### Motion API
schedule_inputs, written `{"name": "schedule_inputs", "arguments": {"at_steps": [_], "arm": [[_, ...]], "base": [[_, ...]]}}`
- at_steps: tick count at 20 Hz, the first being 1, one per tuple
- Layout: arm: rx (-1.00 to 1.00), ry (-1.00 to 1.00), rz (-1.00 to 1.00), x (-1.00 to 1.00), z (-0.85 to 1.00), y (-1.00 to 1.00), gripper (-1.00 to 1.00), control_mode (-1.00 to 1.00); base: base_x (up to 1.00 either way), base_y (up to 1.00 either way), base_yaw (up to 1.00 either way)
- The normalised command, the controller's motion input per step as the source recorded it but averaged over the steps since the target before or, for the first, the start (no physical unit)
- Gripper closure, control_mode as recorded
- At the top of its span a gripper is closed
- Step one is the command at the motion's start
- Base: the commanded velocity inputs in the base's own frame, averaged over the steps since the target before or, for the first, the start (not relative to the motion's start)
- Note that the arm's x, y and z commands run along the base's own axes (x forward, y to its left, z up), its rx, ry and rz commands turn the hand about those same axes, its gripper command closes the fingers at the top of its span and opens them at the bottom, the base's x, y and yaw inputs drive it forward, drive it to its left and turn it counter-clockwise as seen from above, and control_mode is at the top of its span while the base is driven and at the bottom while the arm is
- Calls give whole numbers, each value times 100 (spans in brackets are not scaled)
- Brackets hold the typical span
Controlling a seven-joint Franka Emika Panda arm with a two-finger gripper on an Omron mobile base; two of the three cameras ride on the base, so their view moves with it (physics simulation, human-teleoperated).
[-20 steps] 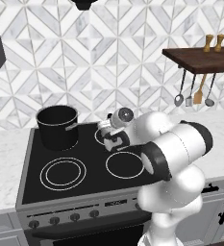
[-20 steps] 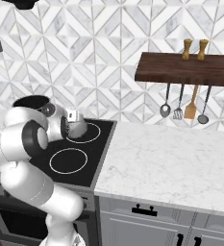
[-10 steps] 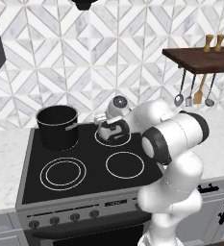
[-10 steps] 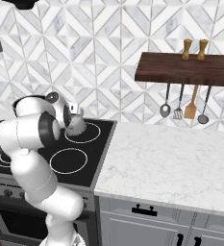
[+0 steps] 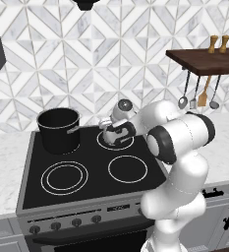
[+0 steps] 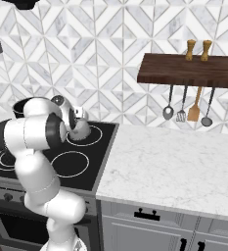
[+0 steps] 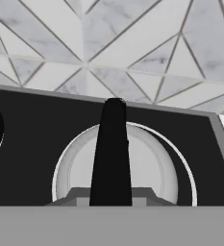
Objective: Pick the kettle from the counter and place it on a stove burner. Then turn the burner on.
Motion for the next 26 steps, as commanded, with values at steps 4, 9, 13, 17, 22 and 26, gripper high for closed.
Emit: {"name": "schedule_inputs", "arguments": {"at_steps": [4, 9, 13, 17, 22, 26], "arm": [[0, 0, 0, 26, -31, -2, 100, -100], [0, -2, 0, 17, -22, 0, 100, -100], [0, -4, 0, 15, -20, 0, 100, -100], [0, -3, 0, 3, -21, 0, 100, -100], [0, -1, 0, 2, -24, 0, 100, -100], [0, -6, 0, 6, -13, 0, 100, -100]], "base": [[0, 0, 0], [0, 0, 0], [0, 0, 0], [0, 0, 0], [0, 0, 0], [0, 0, 0]]}}
